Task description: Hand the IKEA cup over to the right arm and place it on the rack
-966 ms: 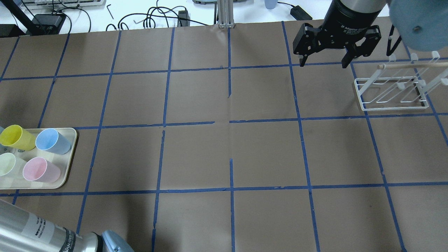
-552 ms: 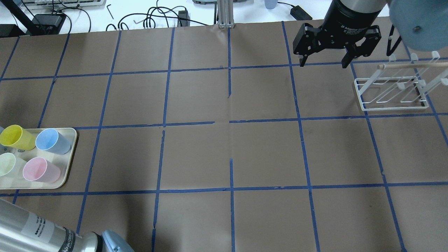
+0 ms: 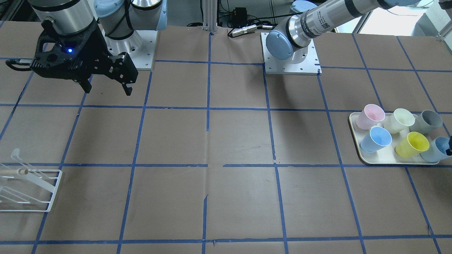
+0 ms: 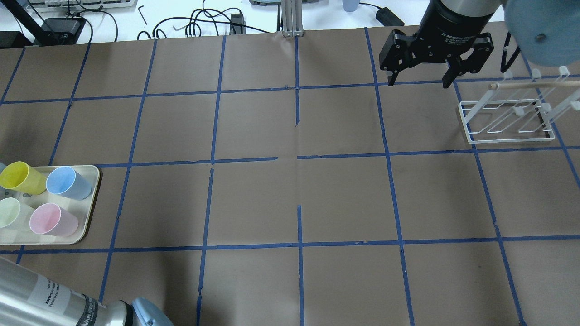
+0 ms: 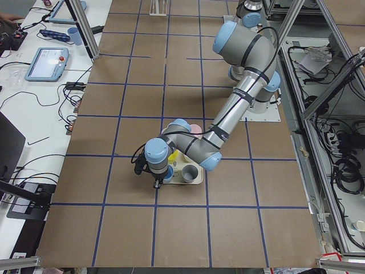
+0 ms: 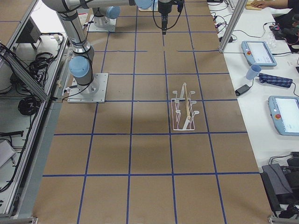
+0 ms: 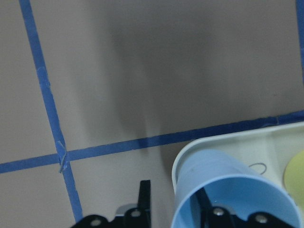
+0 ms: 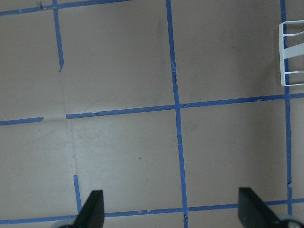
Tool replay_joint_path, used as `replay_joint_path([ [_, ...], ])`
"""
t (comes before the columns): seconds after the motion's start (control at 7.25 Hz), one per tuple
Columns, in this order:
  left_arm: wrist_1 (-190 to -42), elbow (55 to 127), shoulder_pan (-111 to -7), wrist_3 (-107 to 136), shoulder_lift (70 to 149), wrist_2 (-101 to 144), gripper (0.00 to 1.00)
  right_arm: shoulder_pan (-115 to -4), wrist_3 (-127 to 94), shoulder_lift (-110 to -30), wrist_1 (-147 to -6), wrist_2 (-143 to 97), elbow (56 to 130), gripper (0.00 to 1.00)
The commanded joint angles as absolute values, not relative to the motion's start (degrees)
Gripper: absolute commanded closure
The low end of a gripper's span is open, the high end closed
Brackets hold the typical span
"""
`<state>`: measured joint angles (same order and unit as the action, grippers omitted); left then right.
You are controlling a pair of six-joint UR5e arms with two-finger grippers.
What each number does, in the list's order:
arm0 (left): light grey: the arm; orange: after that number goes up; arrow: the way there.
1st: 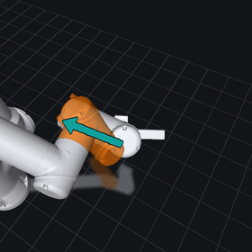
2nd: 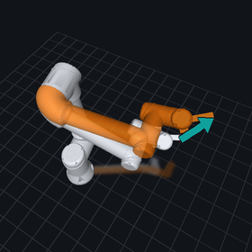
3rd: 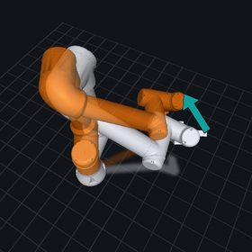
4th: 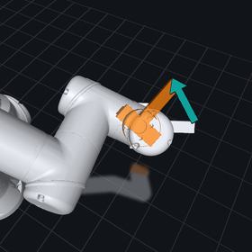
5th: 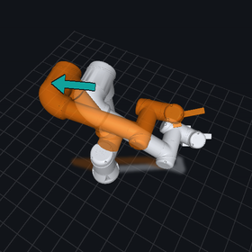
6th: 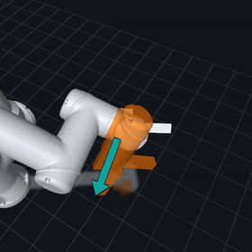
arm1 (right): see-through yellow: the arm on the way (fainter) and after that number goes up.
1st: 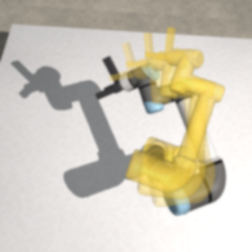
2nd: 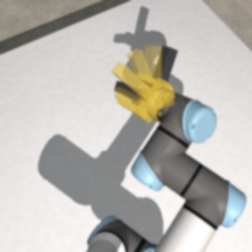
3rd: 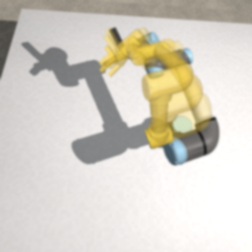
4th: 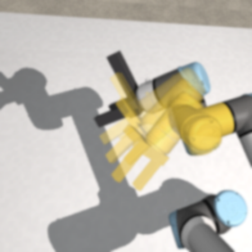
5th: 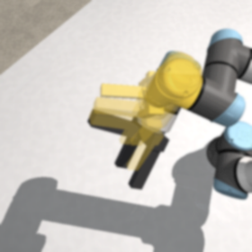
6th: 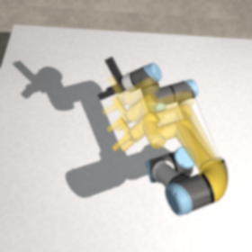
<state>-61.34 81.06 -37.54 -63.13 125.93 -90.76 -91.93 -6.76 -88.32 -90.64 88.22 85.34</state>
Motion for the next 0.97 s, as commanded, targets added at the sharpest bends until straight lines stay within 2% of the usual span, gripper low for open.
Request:
replay_joint_path([
  [0.0, -63.1, 81.0, -37.6, -63.2, 125.2, -90.4, 0.95, -91.9, -6.8, -88.3, -90.6, 88.2, 85.3, 0.00],
  [0.14, -64.1, 80.7, -37.5, -63.5, 124.7, -90.4, 1.00, -91.9, -6.8, -88.3, -90.6, 88.2, 85.3, 0.00],
  [0.41, -66.0, 80.0, -37.0, -65.0, 123.6, -90.3, 1.00, -91.9, -6.8, -88.2, -90.6, 88.2, 85.3, 0.00],
  [0.83, -79.3, 70.7, -36.8, -67.4, 122.3, -89.0, 1.00, -91.8, -6.7, -88.1, -90.6, 88.1, 85.1, 0.00],
])
